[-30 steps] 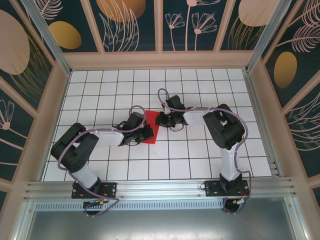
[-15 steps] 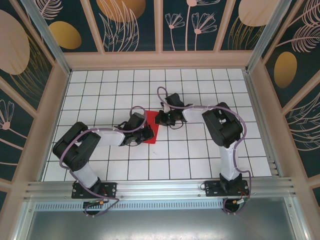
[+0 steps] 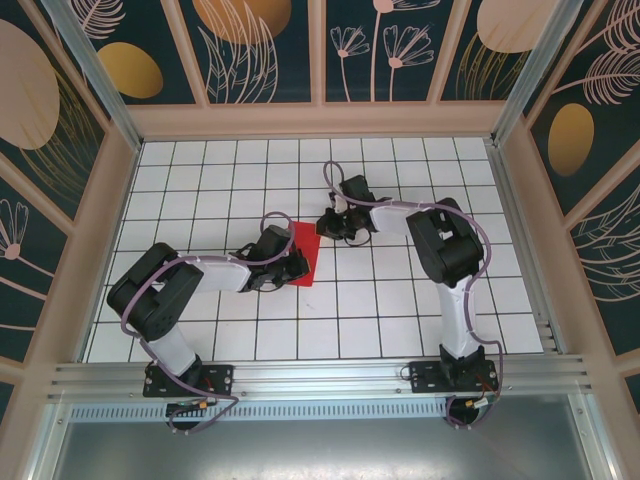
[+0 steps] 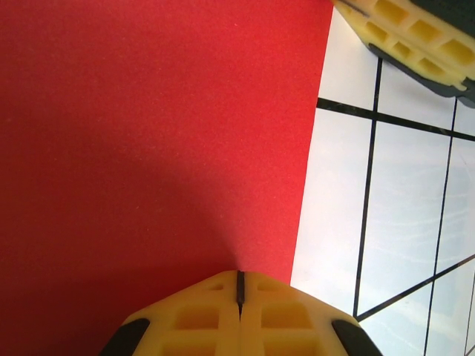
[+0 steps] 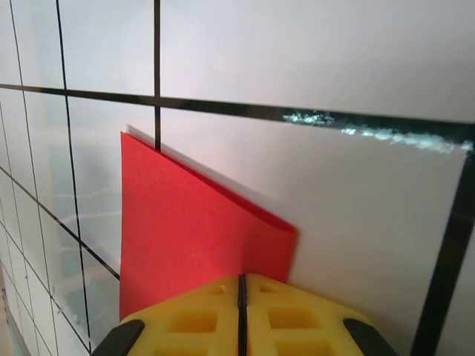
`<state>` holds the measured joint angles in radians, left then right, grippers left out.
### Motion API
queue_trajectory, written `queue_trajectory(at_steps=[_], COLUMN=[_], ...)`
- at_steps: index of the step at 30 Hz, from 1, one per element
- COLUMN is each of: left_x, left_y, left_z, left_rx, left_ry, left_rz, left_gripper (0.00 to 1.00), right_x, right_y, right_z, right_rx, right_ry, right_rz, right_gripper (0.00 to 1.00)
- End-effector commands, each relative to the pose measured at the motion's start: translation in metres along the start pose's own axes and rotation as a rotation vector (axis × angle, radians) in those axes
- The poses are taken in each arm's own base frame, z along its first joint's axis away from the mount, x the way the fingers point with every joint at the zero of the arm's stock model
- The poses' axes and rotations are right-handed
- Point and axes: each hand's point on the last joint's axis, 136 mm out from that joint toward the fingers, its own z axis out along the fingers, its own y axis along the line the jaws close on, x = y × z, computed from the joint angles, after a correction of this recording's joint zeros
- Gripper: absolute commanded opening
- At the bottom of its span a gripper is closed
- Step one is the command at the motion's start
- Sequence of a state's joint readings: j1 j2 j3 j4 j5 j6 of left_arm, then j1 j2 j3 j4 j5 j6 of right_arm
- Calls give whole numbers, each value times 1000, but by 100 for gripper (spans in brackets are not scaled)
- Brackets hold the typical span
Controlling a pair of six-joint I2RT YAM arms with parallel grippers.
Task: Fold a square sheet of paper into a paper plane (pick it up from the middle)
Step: Fold the square sheet of paper in half at the center of the table.
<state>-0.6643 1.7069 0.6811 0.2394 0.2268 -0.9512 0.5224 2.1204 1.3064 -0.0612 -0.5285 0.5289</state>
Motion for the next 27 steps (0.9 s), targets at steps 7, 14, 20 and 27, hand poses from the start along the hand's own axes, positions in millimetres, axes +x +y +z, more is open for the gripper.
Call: queue_trajectory(at_steps=[7,14,20,27], left_x=[45,41,14,-26], left_y=[57,52,10,-38], left_z=[4,2,-10,-41], left_rx=[-182,-167,-71,8], left_ry=[131,117,43,-105], left_rz=[-30,-21,33,113], left_gripper=[3,3,6,25], right_x=[-38,-56,-69,-34], right_y=[-51,-46,-14,19], right_z=[1,-6,-39,-63], right_rx=[188,204,201,169], right_ry=[-109,-157,-256,-281], right_rz=[39,52,24,3], right_gripper=[13,13,14,23])
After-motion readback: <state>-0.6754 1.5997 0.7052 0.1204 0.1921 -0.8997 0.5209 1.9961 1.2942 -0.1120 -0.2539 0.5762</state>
